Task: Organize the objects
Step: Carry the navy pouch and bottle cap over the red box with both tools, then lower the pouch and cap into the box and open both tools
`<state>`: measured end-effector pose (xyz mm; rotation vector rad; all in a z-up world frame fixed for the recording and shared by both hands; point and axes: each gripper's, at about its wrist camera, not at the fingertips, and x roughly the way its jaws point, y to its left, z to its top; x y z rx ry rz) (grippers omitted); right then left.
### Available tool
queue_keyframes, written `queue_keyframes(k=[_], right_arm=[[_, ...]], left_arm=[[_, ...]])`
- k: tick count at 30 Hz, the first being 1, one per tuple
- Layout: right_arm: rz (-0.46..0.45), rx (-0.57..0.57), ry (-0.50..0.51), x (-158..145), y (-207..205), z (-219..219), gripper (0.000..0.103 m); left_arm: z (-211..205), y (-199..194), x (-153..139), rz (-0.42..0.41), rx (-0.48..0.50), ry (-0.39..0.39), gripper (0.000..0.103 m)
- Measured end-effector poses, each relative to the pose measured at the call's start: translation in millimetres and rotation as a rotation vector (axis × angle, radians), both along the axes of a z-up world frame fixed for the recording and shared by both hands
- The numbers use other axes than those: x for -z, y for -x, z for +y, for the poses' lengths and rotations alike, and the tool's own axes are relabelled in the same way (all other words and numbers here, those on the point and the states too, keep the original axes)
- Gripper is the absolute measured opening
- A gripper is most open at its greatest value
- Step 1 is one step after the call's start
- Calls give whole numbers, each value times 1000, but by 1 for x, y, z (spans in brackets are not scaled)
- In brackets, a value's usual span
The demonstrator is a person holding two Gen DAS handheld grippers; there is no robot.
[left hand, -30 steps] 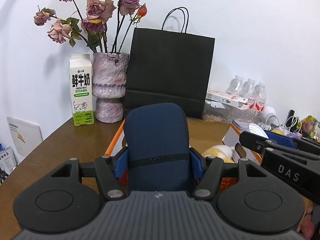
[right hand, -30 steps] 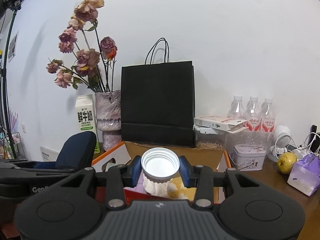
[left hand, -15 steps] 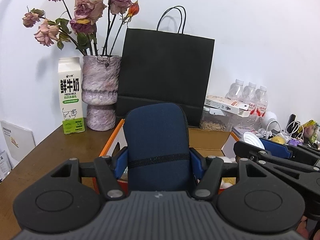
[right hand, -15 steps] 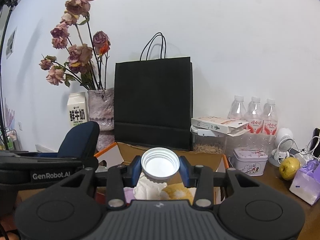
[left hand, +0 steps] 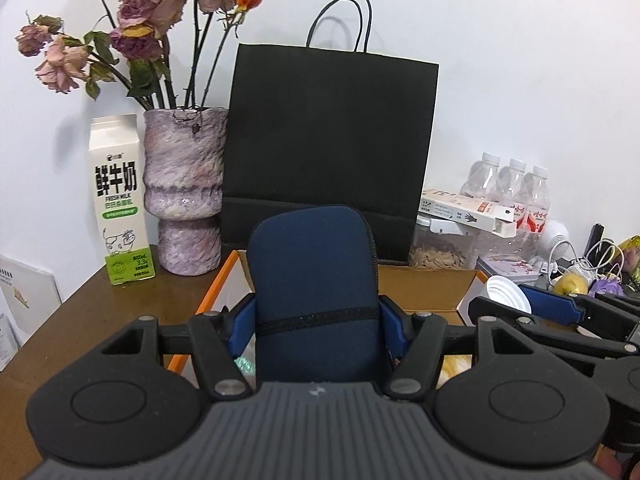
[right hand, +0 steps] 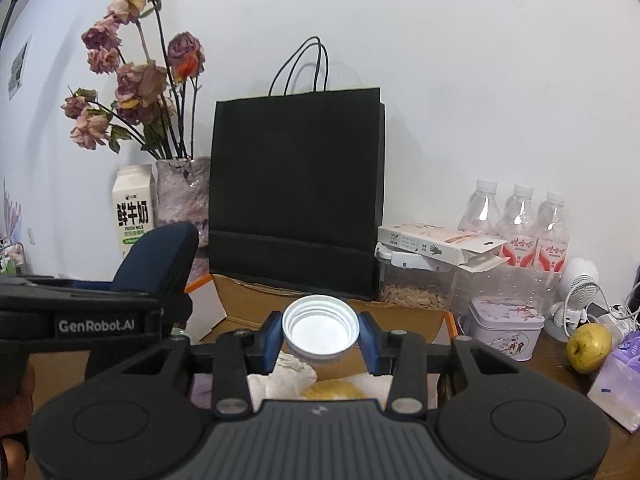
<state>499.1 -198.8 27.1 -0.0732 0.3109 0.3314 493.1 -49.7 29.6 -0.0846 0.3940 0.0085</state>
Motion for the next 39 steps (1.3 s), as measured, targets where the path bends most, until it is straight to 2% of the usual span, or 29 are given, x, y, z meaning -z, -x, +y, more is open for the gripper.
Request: queue_keyframes(k=[19,22,23,24,25,26,27,28,39], right_arm=[[53,19,56,23,-57,2,39],[70,24,53,26,-60,1,39],[80,24,52,27,-61,1,40],[88,24,47,28,-62,0,47],[99,26,46,29,-63,0,63],[101,32,44,29,-64,0,73],[95,41,40,30,-63,-1,92],[87,48,39,30,-63,-1,100],[80,56,40,29,-62,-1,102]], left_arm=[[-4,-61,14,28,32,-52,65],[-3,-63,17,37,31,-51,72],[-2,-63,17,33,25,-48,81],[-2,-62,17,23,13,-48,94],[0,-60,16,6,-3,-47,102],[1,-58,15,-17,-17,-45,103],[1,-57,14,-28,-25,-45,103],[2,-56,12,-32,-27,-45,103],[4,-57,14,-26,-38,-41,103]])
